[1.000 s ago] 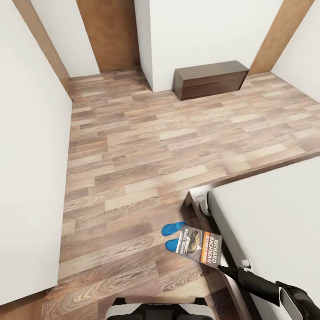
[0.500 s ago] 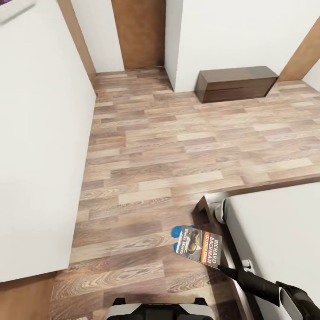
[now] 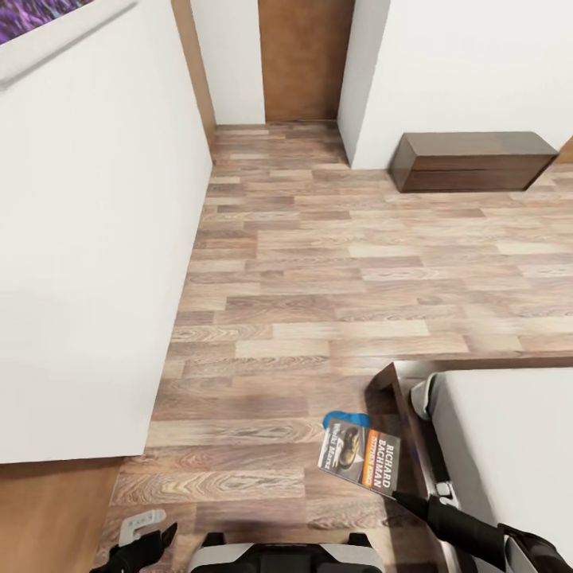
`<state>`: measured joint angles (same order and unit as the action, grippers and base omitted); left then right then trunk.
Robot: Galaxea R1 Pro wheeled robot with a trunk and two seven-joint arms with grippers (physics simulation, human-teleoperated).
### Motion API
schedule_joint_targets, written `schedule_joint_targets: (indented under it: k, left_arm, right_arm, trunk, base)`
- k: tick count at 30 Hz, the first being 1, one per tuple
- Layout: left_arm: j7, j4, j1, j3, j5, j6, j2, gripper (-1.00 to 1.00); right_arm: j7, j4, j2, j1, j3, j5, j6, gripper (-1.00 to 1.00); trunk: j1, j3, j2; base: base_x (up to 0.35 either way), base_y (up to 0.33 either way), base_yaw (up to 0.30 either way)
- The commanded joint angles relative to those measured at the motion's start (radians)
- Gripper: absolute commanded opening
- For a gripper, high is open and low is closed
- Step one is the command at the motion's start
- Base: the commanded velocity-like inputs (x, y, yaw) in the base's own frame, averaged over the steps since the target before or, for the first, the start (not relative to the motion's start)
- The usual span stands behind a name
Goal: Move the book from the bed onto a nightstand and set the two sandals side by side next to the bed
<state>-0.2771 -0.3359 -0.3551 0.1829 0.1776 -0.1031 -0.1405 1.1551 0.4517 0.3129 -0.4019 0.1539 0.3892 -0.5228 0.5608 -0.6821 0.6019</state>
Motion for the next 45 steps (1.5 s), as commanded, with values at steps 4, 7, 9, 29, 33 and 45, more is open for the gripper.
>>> schedule_joint_targets:
  k: [4,7,9,29,33,45]
  left_arm:
    - [-0.008,-0.009,-0.001,0.005,0.005,-0.003,0.026,1.0]
    - [-0.008,-0.009,-0.001,0.005,0.005,-0.004,0.032,1.0]
    - [-0.008,0.0,-0.001,0.004,0.003,-0.004,0.035,1.0]
    - [-0.008,0.032,-0.001,0.007,0.008,-0.016,0.036,1.0]
    - [-0.008,0.032,-0.001,0.007,0.008,-0.017,0.036,1.0]
    - [-0.007,0.033,-0.001,0.007,0.009,-0.017,0.036,1.0]
  right_arm:
    - [-0.001,-0.01,-0.001,0.0,0.001,0.006,-0.002,-1.0]
    - [-0.003,-0.028,-0.001,0.0,0.001,0.004,0.0,-1.0]
    - [-0.005,-0.063,-0.001,0.0,0.001,0.002,0.023,-1.0]
    - [-0.009,-0.146,-0.001,0.0,0.003,-0.001,0.15,-1.0]
    - [-0.009,-0.146,0.001,0.0,0.008,0.0,0.15,-1.0]
    - [-0.004,-0.226,0.011,0.0,0.011,0.004,0.147,-1.0]
  trunk:
    - [0.0,-0.001,0.001]
    - [0.0,-0.001,0.001]
    - [0.0,-0.001,0.001]
    - [0.0,-0.003,0.001]
    - [0.0,-0.006,0.001]
    - [0.0,-0.01,0.001]
  base:
    - [0.0,0.0,0.293]
    - [0.0,0.0,0.293]
    - [0.0,0.0,0.293]
    - [0.0,0.0,0.291]
    - [0.0,0.0,0.275]
    - [0.0,0.0,0.124]
